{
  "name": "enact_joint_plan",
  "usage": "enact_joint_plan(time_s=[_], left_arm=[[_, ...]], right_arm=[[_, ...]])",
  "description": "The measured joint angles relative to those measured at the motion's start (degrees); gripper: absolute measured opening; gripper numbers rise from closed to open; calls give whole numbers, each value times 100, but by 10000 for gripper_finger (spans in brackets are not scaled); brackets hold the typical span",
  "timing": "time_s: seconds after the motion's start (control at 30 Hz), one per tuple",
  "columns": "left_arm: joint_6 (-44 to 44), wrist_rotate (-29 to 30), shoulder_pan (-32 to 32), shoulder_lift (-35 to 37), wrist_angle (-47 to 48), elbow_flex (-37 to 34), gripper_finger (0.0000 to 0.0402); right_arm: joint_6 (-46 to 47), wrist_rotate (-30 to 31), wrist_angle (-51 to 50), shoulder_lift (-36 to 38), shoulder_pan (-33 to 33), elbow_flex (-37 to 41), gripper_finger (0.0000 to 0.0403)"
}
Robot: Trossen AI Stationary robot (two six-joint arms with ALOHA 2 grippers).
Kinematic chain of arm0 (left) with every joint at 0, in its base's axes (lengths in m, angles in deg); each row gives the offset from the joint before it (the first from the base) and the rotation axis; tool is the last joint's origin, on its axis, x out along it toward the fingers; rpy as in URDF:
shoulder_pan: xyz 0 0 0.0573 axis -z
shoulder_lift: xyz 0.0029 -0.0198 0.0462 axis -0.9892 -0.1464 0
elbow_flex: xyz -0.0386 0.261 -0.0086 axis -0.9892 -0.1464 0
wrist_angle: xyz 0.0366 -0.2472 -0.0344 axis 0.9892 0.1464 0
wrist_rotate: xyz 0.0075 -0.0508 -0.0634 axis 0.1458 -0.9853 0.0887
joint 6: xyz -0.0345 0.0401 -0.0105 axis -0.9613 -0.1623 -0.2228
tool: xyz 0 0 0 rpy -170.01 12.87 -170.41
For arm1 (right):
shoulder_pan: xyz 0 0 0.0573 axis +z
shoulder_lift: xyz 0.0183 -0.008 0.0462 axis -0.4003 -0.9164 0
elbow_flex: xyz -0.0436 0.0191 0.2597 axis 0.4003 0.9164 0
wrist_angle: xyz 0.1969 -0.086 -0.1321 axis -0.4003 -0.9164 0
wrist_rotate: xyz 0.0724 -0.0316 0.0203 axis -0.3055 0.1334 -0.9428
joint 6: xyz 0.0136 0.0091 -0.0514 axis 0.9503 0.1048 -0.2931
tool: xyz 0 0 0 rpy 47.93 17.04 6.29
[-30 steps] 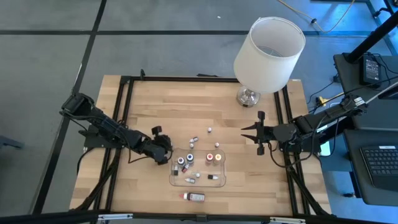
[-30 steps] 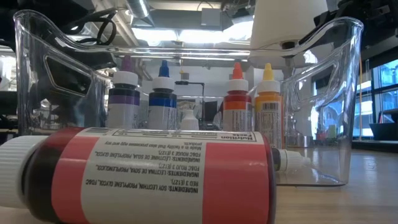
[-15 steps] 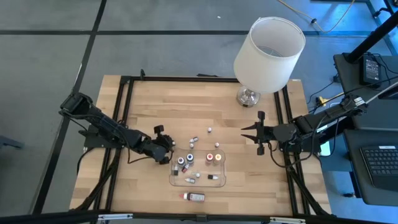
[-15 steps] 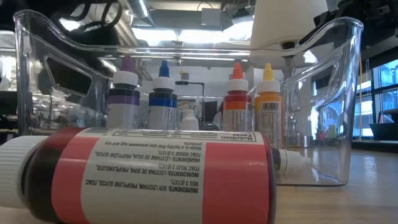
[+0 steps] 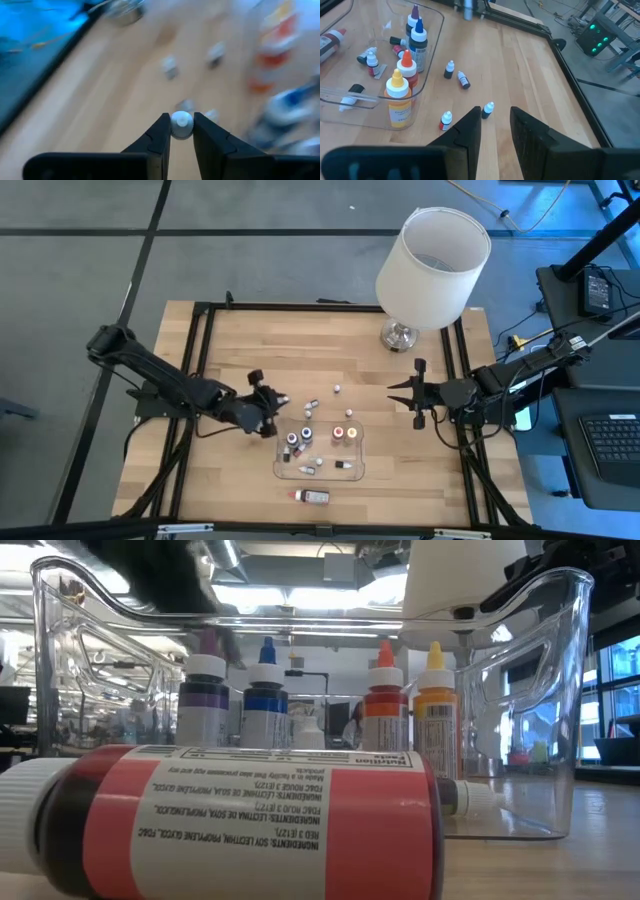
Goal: Pick & Place food coloring
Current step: Put the small green food coloring bottle into the container
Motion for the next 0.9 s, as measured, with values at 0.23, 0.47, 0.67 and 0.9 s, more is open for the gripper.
enact_joint_plan(time_s=[0.23, 0.47, 0.67, 0.9], left_arm=[[894, -2030, 22, -115, -1752, 131, 61], [1283, -2474, 98, -590, -1726, 739, 61], [1357, -2601, 100, -1352, -1080, 1389, 61], [1105, -2824, 193, -2070, -831, 1631, 61]], right_arm=[[-2, 0, 73, 0, -2, -2, 107], [-3, 0, 87, 0, -2, 0, 107], [-7, 0, 83, 0, 0, 0, 107], [-7, 0, 74, 0, 0, 0, 107]])
